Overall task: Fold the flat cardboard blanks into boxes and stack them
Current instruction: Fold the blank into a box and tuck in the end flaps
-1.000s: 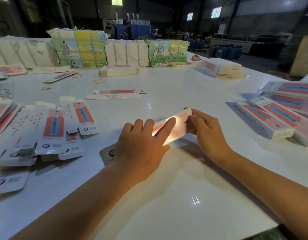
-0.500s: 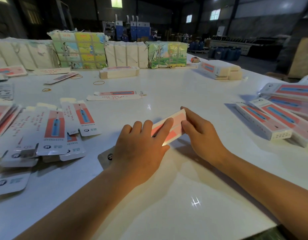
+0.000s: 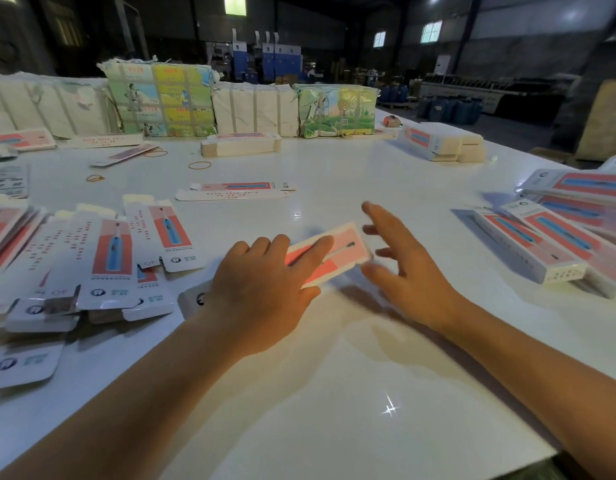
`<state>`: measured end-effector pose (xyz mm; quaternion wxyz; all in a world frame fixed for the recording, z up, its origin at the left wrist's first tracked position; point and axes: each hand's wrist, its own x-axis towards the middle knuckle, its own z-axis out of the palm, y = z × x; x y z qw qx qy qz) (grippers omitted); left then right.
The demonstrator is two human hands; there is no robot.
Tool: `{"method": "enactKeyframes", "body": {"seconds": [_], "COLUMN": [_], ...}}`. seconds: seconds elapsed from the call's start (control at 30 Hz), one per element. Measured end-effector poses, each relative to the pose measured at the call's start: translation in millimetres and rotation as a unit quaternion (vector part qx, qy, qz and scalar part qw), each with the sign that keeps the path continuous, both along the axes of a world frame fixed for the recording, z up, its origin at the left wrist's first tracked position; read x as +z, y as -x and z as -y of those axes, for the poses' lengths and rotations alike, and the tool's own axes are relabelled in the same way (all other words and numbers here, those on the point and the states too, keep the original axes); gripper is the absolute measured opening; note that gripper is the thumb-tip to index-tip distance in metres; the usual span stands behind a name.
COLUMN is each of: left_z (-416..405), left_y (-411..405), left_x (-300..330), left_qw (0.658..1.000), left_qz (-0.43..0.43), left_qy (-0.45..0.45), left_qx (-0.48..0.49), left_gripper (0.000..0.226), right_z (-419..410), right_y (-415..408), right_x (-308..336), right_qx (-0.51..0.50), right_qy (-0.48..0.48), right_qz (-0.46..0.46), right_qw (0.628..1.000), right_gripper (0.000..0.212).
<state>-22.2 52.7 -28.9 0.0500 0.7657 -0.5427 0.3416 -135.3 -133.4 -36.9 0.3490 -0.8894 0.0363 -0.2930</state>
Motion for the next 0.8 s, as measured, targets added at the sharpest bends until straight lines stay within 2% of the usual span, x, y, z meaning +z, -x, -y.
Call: {"method": "enactKeyframes", "body": {"seconds": [0.07, 0.1, 0.13, 0.2, 0.27, 0.37, 0.47, 0.53, 0.63, 0.7, 0.8], "left_z": [-3.7, -5.2, -5.8, -4.7, -1.2, 4.9, 10.4, 16.7, 26.9, 31.7, 34.0], "left_y": [-2.6, -2.6, -1.9, -0.8, 1.1, 5.9, 8.3, 5.1, -0.6, -3.4, -5.8], "left_x": [-0.9, -1.8, -2.9, -4.6, -4.2, -8.1, -25.4, -34.4, -38.3, -40.0, -41.6], "left_qw": [0.999, 0.998, 0.997, 0.997, 0.998, 0.995, 0.987, 0.982, 0.979, 0.976, 0.970], "left_qz": [-0.017, -0.030, -0.041, -0.054, -0.040, -0.020, -0.088, -0.125, -0.138, -0.142, -0.150], "left_qy": [-0.025, -0.033, -0.037, -0.027, 0.008, 0.054, 0.049, 0.041, 0.047, 0.063, 0.074], "left_qx": [-0.027, -0.039, -0.049, -0.055, -0.047, -0.076, -0.122, -0.138, -0.144, -0.154, -0.177], "left_gripper": [0.058, 0.057, 0.055, 0.055, 0.056, 0.040, 0.041, 0.041, 0.041, 0.040, 0.031], "right_z": [0.7, 0.7, 0.0, -1.9, -0.6, 22.4, 79.3, 130.6, 207.4, 245.7, 278.4], "right_y": [0.8, -0.3, -1.7, -3.8, -3.4, 3.0, 17.7, 39.6, 89.9, 126.7, 164.4], "right_x": [1.5, 0.5, -1.3, -2.6, -0.9, 14.5, 52.4, 82.3, 112.0, 113.5, 99.4], "right_qx": [0.036, 0.051, 0.056, 0.047, 0.022, -0.061, -0.208, -0.322, -0.507, -0.601, -0.653], "right_qy": [0.127, 0.209, 0.276, 0.330, 0.327, 0.272, 0.203, 0.194, 0.199, 0.196, 0.146], "right_qz": [-0.023, -0.024, -0.020, -0.010, -0.023, -0.043, 0.011, 0.062, 0.084, 0.028, -0.118], "right_qw": [0.991, 0.976, 0.959, 0.943, 0.945, 0.959, 0.957, 0.925, 0.834, 0.774, 0.733], "right_gripper": [0.080, 0.081, 0.077, 0.066, 0.061, 0.057, 0.042, 0.030, 0.031, 0.037, 0.044]}}
